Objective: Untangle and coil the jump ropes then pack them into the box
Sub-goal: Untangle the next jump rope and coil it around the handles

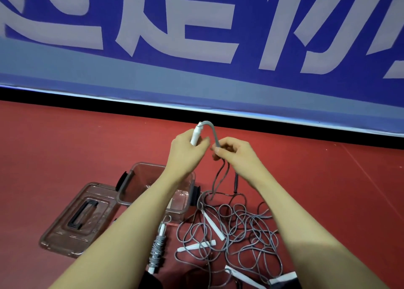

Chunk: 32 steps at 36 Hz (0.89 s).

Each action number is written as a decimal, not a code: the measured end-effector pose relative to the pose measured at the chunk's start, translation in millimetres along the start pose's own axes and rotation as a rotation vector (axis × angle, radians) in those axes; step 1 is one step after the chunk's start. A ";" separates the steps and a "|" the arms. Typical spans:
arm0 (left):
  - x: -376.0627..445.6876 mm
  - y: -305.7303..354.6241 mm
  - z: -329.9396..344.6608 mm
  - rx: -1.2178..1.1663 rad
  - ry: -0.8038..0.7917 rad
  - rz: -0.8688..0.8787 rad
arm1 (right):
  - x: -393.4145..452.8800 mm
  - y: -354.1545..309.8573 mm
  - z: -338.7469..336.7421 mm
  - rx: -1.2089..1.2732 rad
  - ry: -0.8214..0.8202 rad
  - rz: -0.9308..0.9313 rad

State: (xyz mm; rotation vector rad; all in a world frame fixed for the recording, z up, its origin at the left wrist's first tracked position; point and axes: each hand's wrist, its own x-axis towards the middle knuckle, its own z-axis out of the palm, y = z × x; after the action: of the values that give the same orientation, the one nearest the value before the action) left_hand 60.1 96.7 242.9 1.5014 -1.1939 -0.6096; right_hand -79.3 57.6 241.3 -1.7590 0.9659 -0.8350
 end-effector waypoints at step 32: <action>7.7 23.4 15.4 -0.714 0.169 -0.170 | 5.9 -6.8 35.1 -0.303 0.184 0.372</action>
State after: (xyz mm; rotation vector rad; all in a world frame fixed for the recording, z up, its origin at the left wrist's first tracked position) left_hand 41.3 85.0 261.8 1.0153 -0.6163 -0.8893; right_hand -45.0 68.2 236.5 -1.6912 1.5540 -0.6406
